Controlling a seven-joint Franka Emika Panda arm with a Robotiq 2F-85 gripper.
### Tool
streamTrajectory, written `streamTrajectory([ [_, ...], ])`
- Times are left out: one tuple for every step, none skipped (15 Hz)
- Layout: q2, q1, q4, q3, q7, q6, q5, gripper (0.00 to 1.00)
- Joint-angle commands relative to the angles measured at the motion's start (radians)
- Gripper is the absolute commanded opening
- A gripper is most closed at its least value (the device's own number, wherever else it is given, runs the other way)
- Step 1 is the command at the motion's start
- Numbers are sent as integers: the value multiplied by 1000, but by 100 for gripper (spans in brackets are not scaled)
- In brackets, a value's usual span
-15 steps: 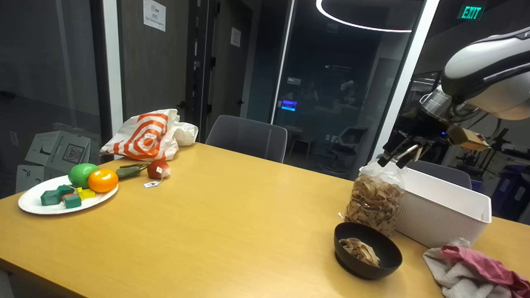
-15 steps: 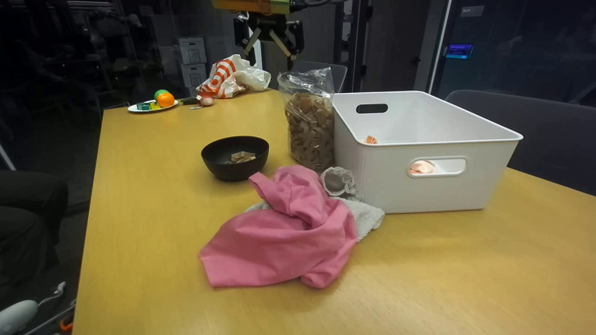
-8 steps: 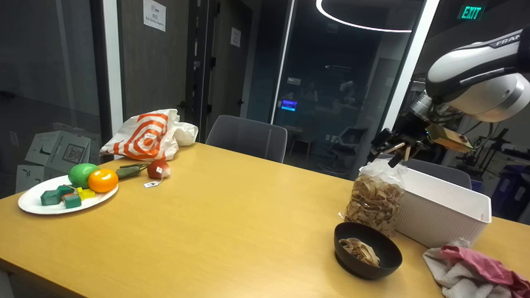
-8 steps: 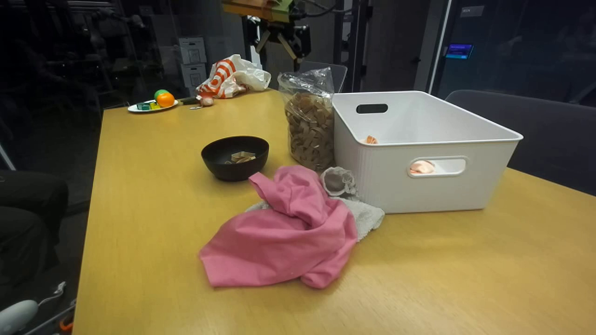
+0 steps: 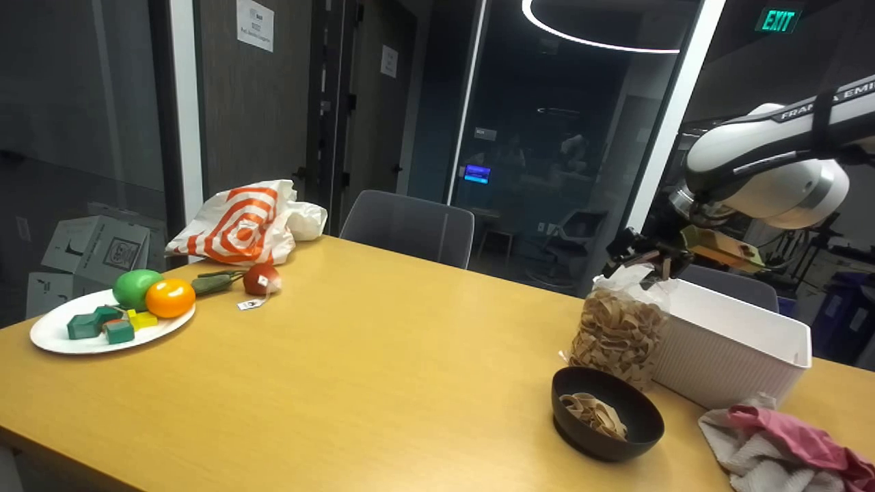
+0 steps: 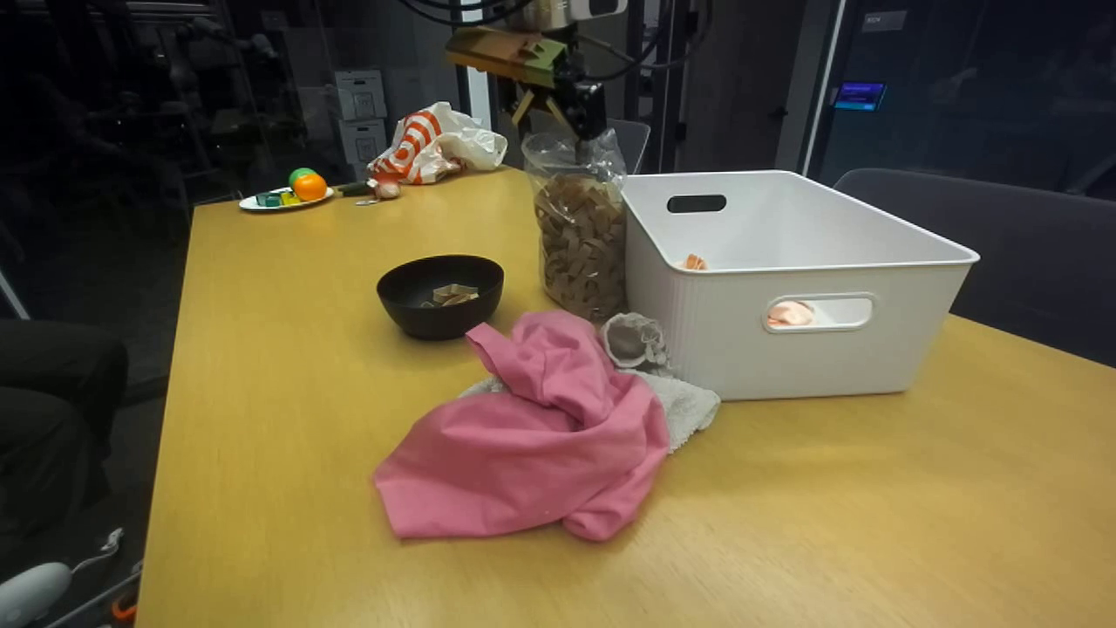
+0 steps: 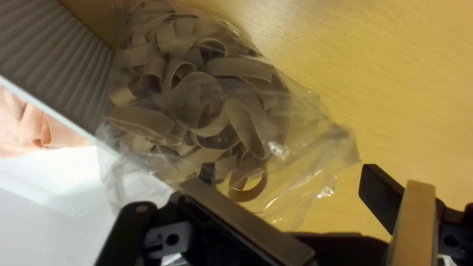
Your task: Remove the towels from the basket
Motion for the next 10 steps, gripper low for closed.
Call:
streamTrajectory([
  [-5,-19,27,-10,80,-5,2,100],
  [-1,-22,31,-14,100,-7,-5,100],
  [4,-23,34,-15,113,-9,-7,100],
  [5,-22,30,-16,122,-5,-12,100],
  [6,-19,25,-18,134,6,-25,100],
  [7,-14,20,-19,146,18,-39,100],
  [7,-9,17,-19,156,23,-56,100],
  [7,-3,14,-20,167,28,-81,100],
  [6,2,11,-21,175,33,-107,100],
  [5,13,6,-25,196,48,-155,100],
])
